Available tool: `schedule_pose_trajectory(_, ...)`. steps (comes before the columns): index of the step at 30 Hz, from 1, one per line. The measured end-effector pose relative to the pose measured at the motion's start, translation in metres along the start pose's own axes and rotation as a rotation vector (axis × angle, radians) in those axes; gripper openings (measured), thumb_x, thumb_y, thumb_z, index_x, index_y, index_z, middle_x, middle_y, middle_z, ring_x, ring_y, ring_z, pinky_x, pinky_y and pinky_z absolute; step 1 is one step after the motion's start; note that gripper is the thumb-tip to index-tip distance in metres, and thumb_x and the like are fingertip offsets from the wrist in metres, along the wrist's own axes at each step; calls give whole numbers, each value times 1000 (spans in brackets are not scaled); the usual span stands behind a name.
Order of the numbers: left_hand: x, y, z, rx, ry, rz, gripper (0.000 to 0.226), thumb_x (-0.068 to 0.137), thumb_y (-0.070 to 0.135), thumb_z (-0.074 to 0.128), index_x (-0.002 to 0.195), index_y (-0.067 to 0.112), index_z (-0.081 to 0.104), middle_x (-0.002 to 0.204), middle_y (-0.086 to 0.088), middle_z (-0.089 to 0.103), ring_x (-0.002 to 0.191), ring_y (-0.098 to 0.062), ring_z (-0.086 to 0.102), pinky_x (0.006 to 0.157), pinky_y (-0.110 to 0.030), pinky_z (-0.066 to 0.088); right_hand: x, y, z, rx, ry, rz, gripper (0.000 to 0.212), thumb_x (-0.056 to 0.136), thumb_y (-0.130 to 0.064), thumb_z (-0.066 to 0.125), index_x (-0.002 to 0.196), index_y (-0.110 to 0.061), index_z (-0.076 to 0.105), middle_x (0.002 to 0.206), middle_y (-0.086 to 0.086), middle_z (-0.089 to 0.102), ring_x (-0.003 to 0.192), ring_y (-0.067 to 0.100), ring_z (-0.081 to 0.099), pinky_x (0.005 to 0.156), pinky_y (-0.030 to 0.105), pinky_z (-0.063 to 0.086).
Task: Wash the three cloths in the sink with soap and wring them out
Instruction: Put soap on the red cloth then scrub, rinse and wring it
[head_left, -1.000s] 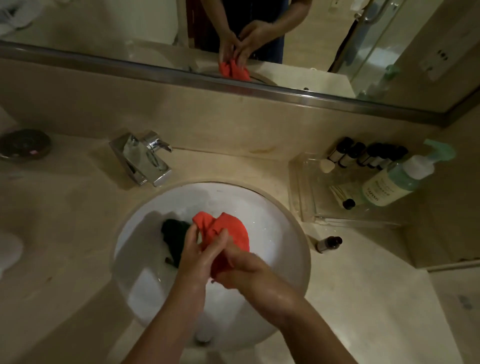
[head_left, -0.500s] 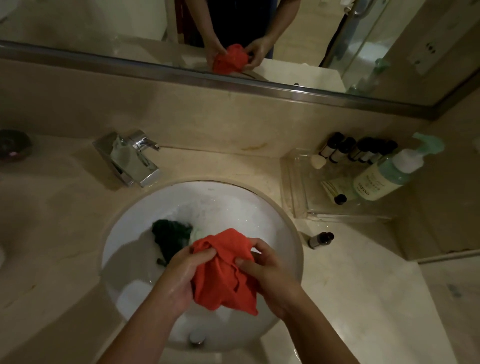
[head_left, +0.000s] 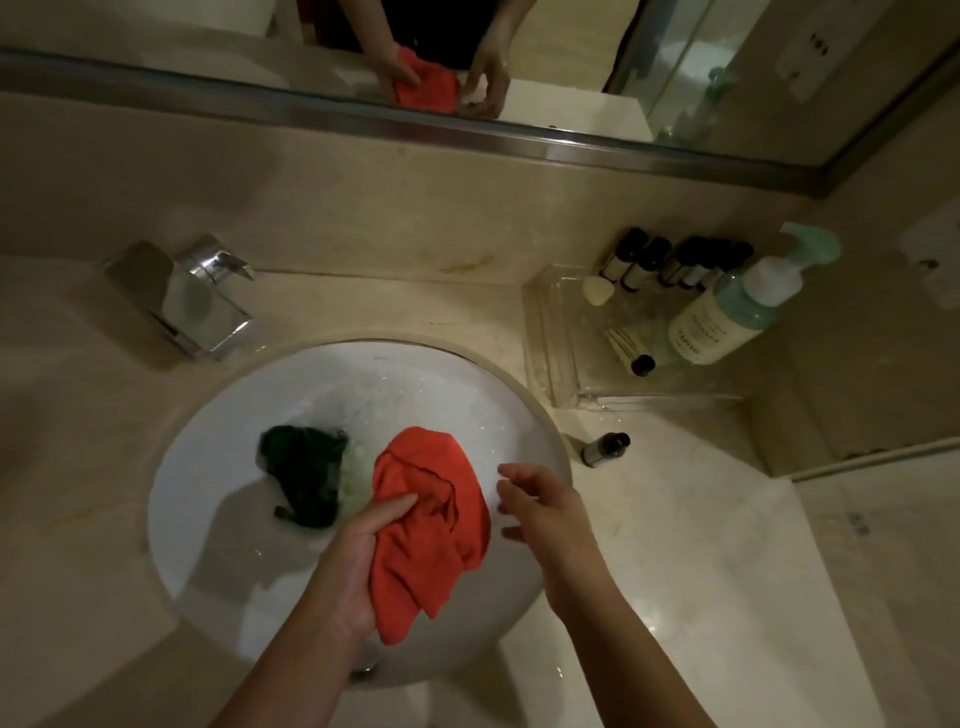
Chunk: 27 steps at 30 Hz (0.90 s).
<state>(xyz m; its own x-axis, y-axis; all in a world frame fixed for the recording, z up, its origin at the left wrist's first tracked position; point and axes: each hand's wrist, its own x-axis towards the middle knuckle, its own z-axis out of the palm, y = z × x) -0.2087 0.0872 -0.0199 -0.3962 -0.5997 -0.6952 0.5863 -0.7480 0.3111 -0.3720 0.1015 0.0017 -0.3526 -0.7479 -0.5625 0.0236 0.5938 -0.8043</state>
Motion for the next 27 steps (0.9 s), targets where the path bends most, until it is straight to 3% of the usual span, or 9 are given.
schedule_pose_trajectory(4, 3, -13, 9, 84, 27, -35, 41, 78, 4, 53, 118, 5, 63, 98, -20, 72, 78, -31, 72, 82, -45, 56, 15, 22, -28, 90, 215, -43, 17, 91, -6, 61, 92, -23, 64, 95, 9, 65, 86, 22, 62, 62, 26, 49)
schedule_pose_trajectory(6, 7, -19, 15, 96, 27, -52, 48, 77, 2, 53, 123, 9, 61, 100, -20, 72, 81, -31, 72, 89, -45, 52, 22, 30, -40, 115, 266, -24, 13, 91, -7, 62, 96, -19, 65, 93, 10, 65, 80, 20, 62, 61, 25, 48)
schedule_pose_trajectory(9, 12, -28, 22, 92, 29, -75, 54, 74, 2, 53, 127, 10, 59, 98, -19, 73, 79, -30, 73, 84, -43, 54, 30, 39, -54, 145, 351, -9, 15, 90, -10, 64, 104, -15, 62, 91, 6, 64, 70, 17, 59, 55, 20, 46)
schedule_pose_trajectory(12, 15, -32, 27, 82, 36, -118, 58, 71, 2, 53, 129, 6, 58, 93, -20, 73, 73, -30, 73, 70, -43, 60, 39, 43, -65, 105, 424, -54, 32, 88, -15, 69, 118, -16, 57, 103, 3, 63, 87, 19, 63, 65, 23, 48)
schedule_pose_trajectory(15, 16, -33, 29, 76, 56, -146, 59, 70, 4, 53, 130, 2, 57, 90, -21, 73, 70, -31, 73, 61, -43, 60, 51, 43, -72, -11, 439, -103, 50, 86, -20, 72, 132, -20, 51, 114, 2, 59, 98, 19, 61, 78, 31, 53)
schedule_pose_trajectory(19, 18, -32, 27, 65, 81, -162, 57, 72, 4, 52, 129, 0, 56, 92, -22, 72, 71, -32, 72, 59, -44, 60, 68, 38, -72, -138, 417, -145, 59, 80, -23, 77, 133, -24, 51, 116, 0, 59, 97, 24, 60, 86, 46, 53)
schedule_pose_trajectory(25, 19, -35, 24, 40, 109, -121, 55, 73, 4, 53, 128, 5, 59, 104, -23, 71, 82, -34, 72, 88, -49, 53, 88, 40, -72, -209, 407, -140, 35, 82, -25, 74, 115, -24, 63, 111, 6, 64, 95, 22, 64, 84, 46, 55)
schedule_pose_trajectory(27, 19, -37, 25, 17, 110, -110, 55, 74, 5, 53, 128, 5, 59, 108, -23, 70, 85, -33, 72, 87, -49, 53, 90, 39, -72, -206, 377, -142, 28, 83, -25, 72, 111, -21, 66, 104, 5, 67, 90, 20, 65, 81, 44, 56)
